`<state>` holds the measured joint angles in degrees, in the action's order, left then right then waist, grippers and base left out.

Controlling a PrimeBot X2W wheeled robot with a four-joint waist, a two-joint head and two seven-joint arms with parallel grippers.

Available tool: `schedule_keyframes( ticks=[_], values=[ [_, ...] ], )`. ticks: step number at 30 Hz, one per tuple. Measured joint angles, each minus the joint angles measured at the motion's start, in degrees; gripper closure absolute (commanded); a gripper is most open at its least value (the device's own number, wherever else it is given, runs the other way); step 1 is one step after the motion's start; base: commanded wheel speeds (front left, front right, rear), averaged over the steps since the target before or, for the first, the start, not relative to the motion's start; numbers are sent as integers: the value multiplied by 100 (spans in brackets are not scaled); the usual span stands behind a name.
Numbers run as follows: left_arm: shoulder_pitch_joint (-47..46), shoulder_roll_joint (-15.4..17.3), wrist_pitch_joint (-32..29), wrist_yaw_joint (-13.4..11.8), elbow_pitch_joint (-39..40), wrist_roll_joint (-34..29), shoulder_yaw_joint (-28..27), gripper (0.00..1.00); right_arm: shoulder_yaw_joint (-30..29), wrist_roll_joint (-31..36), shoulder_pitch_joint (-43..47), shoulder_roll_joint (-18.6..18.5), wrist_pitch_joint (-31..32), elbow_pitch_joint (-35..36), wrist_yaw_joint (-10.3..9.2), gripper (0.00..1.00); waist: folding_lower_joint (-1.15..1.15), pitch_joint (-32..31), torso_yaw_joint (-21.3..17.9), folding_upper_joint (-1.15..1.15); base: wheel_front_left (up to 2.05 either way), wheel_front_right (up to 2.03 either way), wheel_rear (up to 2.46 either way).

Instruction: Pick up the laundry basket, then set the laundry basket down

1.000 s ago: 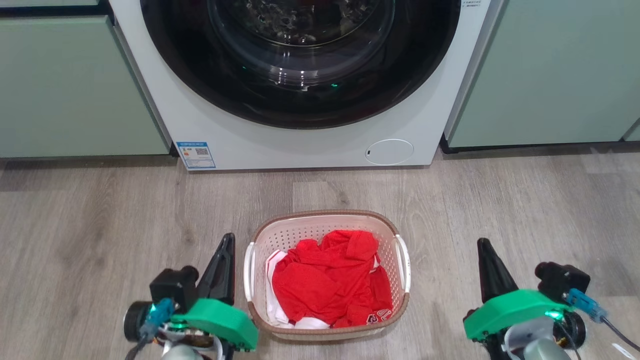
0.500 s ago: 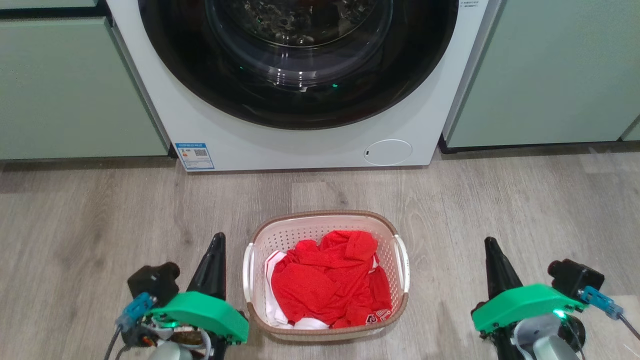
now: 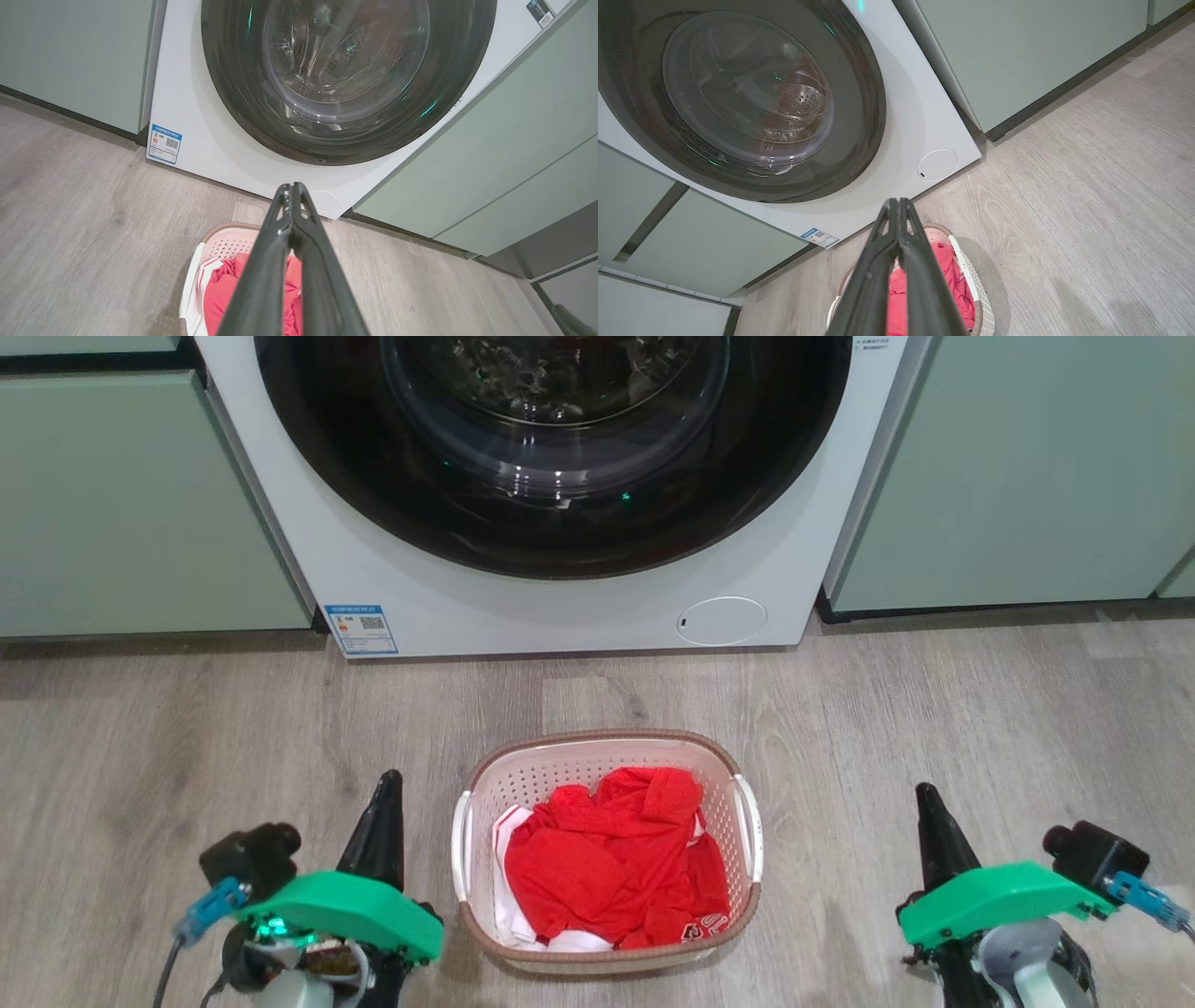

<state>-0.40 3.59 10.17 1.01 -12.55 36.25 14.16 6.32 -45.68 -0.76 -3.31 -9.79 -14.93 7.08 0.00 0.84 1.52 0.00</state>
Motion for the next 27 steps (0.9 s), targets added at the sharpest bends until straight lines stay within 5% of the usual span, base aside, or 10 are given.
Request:
schedule_keyframes(
  ticks=[27],
  values=[
    [-71, 11, -380, 157, -74, 1624, -399, 100, -304, -1341, -21, -8, 376, -11, 0, 100, 0, -18, -43, 0, 0, 0, 0]
  ],
)
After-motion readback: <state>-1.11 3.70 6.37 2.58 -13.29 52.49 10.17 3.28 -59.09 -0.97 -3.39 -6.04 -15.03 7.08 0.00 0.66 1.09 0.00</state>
